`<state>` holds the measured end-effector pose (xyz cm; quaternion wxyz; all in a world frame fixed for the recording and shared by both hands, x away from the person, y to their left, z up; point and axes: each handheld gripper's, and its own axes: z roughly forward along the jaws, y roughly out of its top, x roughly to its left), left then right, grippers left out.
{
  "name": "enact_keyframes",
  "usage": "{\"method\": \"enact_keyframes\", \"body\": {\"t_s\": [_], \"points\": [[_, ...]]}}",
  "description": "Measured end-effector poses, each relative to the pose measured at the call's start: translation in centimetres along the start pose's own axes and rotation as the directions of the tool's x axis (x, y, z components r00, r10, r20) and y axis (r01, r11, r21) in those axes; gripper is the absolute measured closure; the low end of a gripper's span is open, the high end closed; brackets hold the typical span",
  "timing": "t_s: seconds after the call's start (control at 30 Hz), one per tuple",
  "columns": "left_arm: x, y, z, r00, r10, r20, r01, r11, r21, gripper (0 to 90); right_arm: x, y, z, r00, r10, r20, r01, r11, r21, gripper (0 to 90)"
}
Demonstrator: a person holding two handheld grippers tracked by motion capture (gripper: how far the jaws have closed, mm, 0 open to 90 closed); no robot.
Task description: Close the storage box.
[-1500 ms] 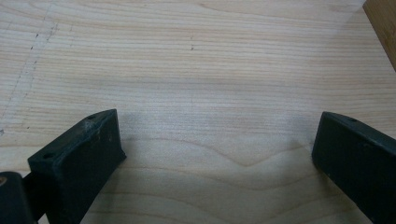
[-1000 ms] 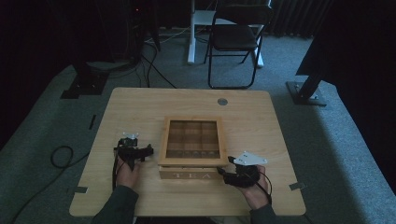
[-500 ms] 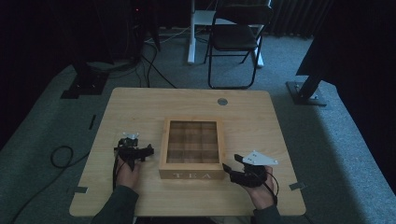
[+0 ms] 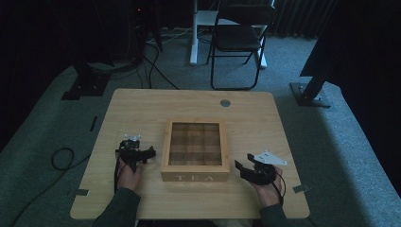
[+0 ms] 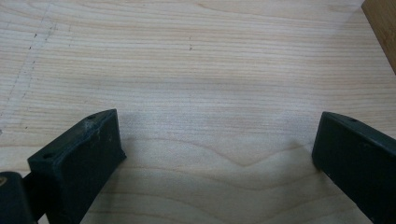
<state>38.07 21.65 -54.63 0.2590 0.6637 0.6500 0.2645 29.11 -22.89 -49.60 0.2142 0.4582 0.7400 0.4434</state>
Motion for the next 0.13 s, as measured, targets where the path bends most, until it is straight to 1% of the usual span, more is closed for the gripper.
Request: {"method": "enact_keyframes", "body": {"t_s": [0.03,0.1,0.13], "points": [[0.0,0.0,0.0,1.0,0.0,0.0,0.0,1.0,0.0,1.6,-0.27,-0.24,0.18,0.9999,0.012,0.005,-0.012,1.0,0.005,37.1],[0.0,0.0,0.0,1.0,0.0,0.0,0.0,1.0,0.0,1.6,-0.52,-0.45,0.35,0.9998,0.018,0.012,-0.018,1.0,0.007,37.1],[0.0,0.0,0.0,1.0,0.0,0.0,0.0,1.0,0.0,1.6,-0.94,-0.8,0.6,0.9994,0.018,0.028,-0.019,1.0,0.022,37.1]]}}
